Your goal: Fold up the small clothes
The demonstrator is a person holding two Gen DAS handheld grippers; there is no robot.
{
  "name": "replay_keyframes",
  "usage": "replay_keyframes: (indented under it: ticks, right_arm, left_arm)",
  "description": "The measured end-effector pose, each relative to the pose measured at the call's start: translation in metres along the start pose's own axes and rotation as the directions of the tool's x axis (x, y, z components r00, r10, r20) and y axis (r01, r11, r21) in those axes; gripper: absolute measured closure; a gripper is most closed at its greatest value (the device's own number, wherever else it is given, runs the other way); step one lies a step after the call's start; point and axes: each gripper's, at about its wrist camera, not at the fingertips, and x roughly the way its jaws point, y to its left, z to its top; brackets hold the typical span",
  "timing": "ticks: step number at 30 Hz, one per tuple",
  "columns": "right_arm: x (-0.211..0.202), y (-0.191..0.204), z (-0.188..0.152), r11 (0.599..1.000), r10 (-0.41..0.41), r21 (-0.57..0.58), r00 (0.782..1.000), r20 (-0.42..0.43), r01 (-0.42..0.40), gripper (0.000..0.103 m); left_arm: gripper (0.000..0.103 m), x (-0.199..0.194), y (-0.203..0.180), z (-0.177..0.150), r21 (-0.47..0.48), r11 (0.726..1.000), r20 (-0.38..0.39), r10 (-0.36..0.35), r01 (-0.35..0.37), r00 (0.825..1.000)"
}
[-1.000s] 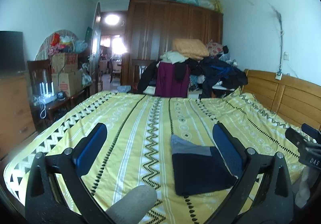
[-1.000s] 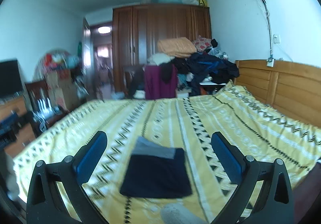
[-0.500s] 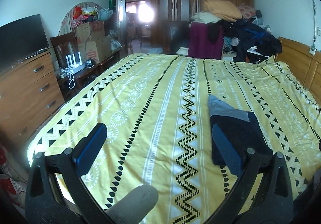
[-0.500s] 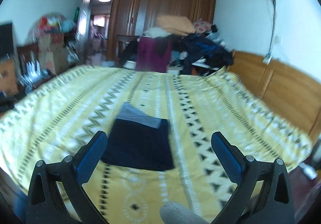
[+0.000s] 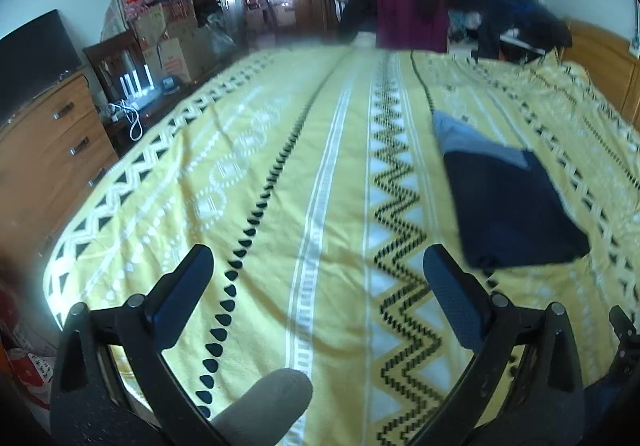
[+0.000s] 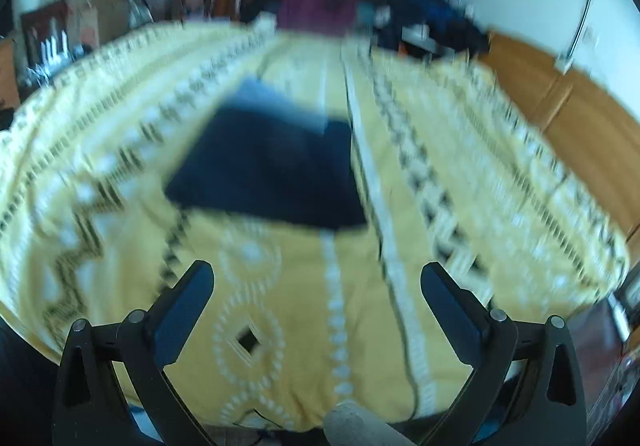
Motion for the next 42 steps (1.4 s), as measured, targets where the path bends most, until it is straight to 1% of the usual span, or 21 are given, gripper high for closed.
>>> replay_keyframes:
  ticks: [1,3,5,7,9,11,13,19,25,27,31,42]
  right_arm:
    - [0.019,-0.003,-0.008,1.000,0.013,0.012,0.999,-0.047,-0.012,0.000]
    - [0.047,-0.008,-0.020,1.000,0.018,0.017,0.995,-0.103,-0.017,0.000]
    - [0.072,-0.010,-0.031,1.000,0.007,0.004,0.989,-0.149,-0.006,0.000]
    - [0.096,-0.013,-0.043,1.000,-0.001,-0.002,0.980,-0.198,0.000,0.000]
    - [0.111,-0.016,-0.050,1.000,0.005,0.009,0.973,-0.232,-0.003,0.000]
    - [0.122,-0.021,-0.056,0.999,0.032,0.033,0.970,-0.240,-0.025,0.000]
    - [0.126,-0.025,-0.058,0.998,0.058,0.050,0.971,-0.230,-0.048,0.000]
    - [0.133,-0.037,-0.061,0.989,0.124,0.111,0.962,-0.242,-0.099,0.000]
    - [0.134,-0.034,-0.054,0.990,0.123,0.098,0.958,-0.259,-0.101,0.000]
    - [0.135,-0.035,-0.055,0.988,0.134,0.106,0.957,-0.259,-0.110,0.000]
    - [0.136,-0.035,-0.055,0.989,0.126,0.102,0.960,-0.249,-0.103,0.000]
    - [0.136,-0.034,-0.055,0.989,0.126,0.105,0.961,-0.245,-0.103,0.000]
  left_arm:
    - [0.000,0.008,0.000,-0.004,0.009,1.000,-0.010,-0.003,0.003,1.000]
    - [0.000,0.033,-0.001,-0.015,0.035,0.999,-0.041,0.012,-0.011,0.999]
    - [0.000,0.059,0.001,-0.025,0.043,0.999,-0.100,0.015,-0.011,0.995]
    - [0.000,0.084,0.001,-0.038,0.058,0.998,-0.154,0.044,-0.035,0.987]
    - [0.000,0.101,0.000,-0.048,0.063,0.997,-0.196,0.056,-0.045,0.979]
    - [0.000,0.114,0.000,-0.057,0.072,0.996,-0.224,0.072,-0.057,0.972]
    - [0.000,0.117,-0.001,-0.060,0.061,0.997,-0.220,0.061,-0.048,0.973]
    - [0.000,0.122,0.002,-0.061,0.017,1.000,-0.231,0.028,-0.025,0.973]
    - [0.000,0.120,-0.001,-0.064,0.010,1.000,-0.227,0.025,-0.023,0.974]
    - [0.000,0.122,0.000,-0.064,0.003,1.000,-0.225,0.020,-0.020,0.974]
    - [0.000,0.124,0.003,-0.062,0.000,1.000,-0.221,0.019,-0.019,0.975]
    - [0.000,0.126,0.006,-0.062,-0.011,1.000,-0.221,0.007,-0.010,0.975]
